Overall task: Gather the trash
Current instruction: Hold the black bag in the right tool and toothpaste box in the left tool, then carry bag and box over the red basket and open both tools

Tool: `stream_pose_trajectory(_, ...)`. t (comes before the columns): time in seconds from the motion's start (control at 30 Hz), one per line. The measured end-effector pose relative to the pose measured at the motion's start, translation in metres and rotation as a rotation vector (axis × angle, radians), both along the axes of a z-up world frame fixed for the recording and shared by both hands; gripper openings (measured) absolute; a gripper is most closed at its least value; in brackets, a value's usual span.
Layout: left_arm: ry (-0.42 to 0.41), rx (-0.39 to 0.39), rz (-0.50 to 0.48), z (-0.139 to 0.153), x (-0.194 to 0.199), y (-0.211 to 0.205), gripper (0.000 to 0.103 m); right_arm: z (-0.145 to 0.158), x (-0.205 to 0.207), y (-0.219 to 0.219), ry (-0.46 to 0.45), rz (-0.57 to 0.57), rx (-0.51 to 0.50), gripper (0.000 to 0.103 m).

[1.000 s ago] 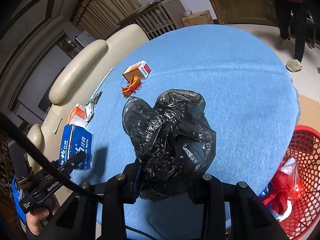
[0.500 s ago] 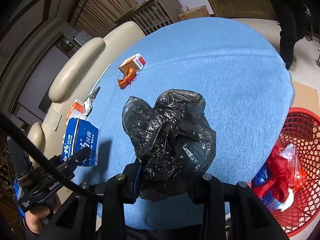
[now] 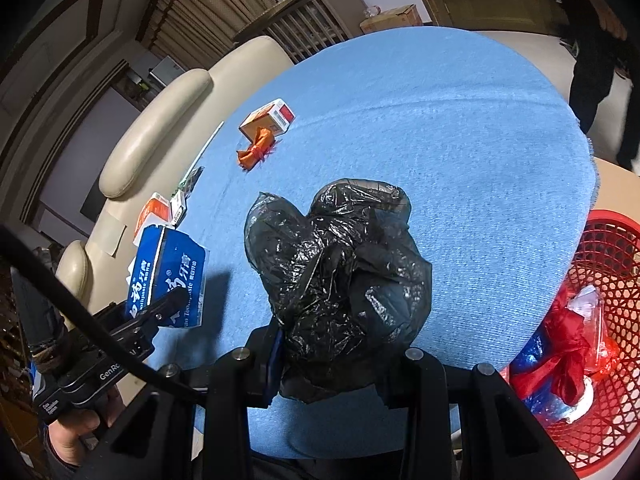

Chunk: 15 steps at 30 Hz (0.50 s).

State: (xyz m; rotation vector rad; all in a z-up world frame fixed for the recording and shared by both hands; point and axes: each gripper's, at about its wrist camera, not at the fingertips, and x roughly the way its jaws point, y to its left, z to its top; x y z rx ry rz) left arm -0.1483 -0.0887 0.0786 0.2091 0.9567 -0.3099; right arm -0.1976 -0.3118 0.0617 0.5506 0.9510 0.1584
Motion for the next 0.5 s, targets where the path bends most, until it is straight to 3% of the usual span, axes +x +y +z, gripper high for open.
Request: stream_pose_trajectory(0.5,0.005,0.016,-0.045,-0.003,0.001,-0.023,0.040,-0.006,-0.015,-0.030,0.002,-0.068,0.029,0.039)
